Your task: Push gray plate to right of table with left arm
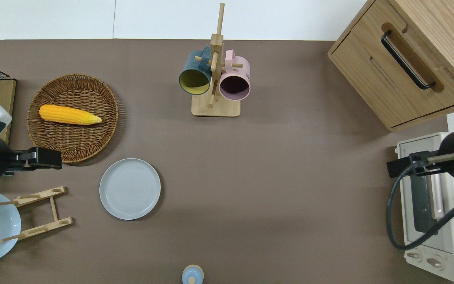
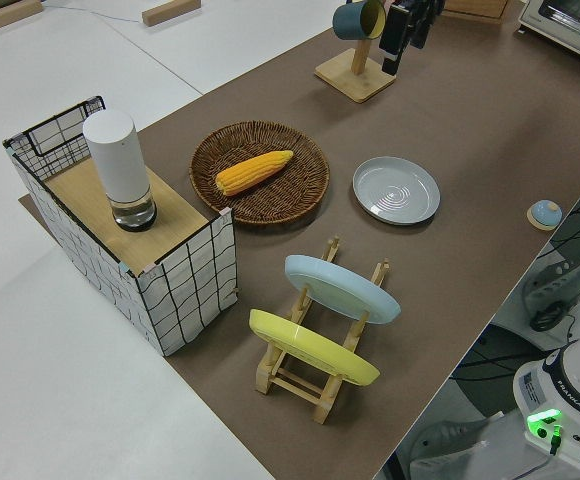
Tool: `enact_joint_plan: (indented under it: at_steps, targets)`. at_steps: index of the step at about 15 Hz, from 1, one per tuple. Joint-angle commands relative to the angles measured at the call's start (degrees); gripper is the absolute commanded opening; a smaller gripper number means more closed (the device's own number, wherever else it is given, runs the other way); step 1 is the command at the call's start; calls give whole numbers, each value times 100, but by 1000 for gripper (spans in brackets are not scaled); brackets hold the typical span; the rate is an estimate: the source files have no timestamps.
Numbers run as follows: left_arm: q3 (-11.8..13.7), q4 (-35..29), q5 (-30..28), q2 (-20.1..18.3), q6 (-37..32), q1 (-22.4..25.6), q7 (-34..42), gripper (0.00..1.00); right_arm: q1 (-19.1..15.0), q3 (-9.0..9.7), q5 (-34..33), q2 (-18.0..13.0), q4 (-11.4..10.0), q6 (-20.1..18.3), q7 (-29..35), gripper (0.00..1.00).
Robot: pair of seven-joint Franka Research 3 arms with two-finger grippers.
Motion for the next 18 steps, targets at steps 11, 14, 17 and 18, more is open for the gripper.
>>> enact_joint_plan:
  at_steps: [11,14,17,18]
  targets:
    - [-80,18,54,-84,-79,-65,-77,995,-7,0,12,-59,-24,-33,-46,996]
    - [-98,-78,-42,-163,-88,-74,-69,995,-7,0,11,-59,-24,-33,-46,996]
    - [-98,-306,-113,-260,-97,-82,-68,995,-7,0,12,-59,-24,-33,-46,996]
    - [-98,-473,-113,-269,-97,-82,-42,995,-7,0,12,-59,-24,-33,-46,996]
